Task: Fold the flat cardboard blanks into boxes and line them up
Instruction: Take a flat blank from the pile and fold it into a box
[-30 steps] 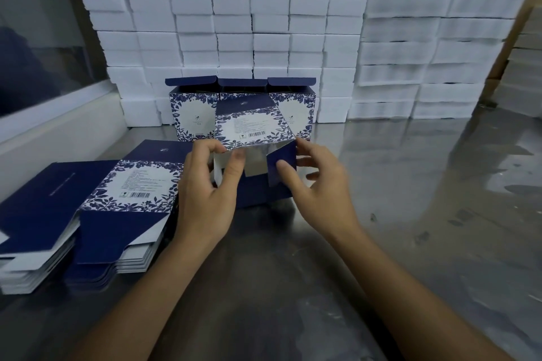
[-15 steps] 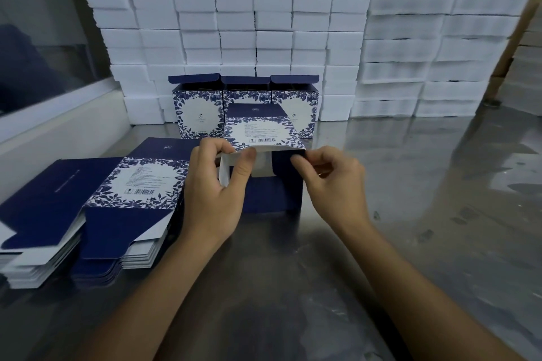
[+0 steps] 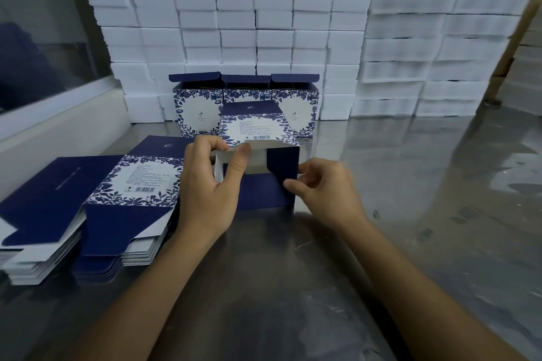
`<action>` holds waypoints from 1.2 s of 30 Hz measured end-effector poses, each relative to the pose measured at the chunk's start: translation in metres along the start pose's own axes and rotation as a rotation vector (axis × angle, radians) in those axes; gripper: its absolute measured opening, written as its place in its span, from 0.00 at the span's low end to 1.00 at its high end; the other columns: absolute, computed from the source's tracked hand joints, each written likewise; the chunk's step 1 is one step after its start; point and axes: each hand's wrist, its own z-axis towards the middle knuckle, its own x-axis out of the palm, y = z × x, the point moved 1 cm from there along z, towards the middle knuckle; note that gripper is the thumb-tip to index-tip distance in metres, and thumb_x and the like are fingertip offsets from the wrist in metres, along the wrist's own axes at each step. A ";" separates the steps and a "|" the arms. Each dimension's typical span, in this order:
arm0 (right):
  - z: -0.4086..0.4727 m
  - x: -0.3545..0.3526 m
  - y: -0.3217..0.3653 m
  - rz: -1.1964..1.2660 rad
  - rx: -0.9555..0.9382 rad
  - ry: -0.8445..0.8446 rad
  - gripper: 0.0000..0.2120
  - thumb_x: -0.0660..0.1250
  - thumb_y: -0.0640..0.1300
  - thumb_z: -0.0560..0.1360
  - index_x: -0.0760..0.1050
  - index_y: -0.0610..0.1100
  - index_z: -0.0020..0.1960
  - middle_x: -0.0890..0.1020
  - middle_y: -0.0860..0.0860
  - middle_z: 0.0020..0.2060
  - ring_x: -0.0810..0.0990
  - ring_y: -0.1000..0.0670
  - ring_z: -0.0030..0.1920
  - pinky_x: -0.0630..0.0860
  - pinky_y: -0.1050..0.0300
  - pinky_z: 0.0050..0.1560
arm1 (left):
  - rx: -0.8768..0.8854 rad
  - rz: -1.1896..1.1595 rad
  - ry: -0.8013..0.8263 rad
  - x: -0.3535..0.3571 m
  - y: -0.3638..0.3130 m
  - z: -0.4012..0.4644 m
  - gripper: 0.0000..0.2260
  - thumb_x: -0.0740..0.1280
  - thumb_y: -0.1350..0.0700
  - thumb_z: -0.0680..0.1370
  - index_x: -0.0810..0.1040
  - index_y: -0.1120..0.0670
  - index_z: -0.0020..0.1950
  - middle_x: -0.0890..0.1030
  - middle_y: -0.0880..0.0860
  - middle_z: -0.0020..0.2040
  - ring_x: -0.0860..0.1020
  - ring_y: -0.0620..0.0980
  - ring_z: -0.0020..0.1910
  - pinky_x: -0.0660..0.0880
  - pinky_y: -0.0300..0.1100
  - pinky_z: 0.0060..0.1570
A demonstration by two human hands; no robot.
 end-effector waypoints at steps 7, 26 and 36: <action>0.000 0.002 -0.002 -0.055 -0.015 0.052 0.20 0.75 0.40 0.73 0.77 0.48 0.63 0.82 0.55 0.33 0.82 0.54 0.38 0.81 0.50 0.48 | 0.002 -0.008 0.010 0.000 0.001 0.001 0.20 0.60 0.32 0.73 0.70 0.48 0.50 0.75 0.50 0.51 0.74 0.46 0.50 0.68 0.37 0.47; -0.010 -0.010 0.030 0.201 -0.235 -0.370 0.08 0.69 0.43 0.79 0.74 0.41 0.44 0.75 0.45 0.46 0.72 0.53 0.46 0.70 0.66 0.46 | 0.242 0.173 0.101 0.006 0.012 -0.001 0.15 0.58 0.48 0.82 0.65 0.55 0.39 0.67 0.46 0.37 0.68 0.45 0.37 0.63 0.32 0.36; -0.012 -0.009 0.030 0.211 -0.329 -0.360 0.03 0.71 0.39 0.77 0.79 0.40 0.46 0.79 0.47 0.45 0.75 0.54 0.45 0.71 0.67 0.50 | 0.239 0.227 0.099 0.003 0.018 0.001 0.15 0.60 0.52 0.82 0.62 0.51 0.36 0.65 0.46 0.36 0.67 0.45 0.33 0.62 0.35 0.33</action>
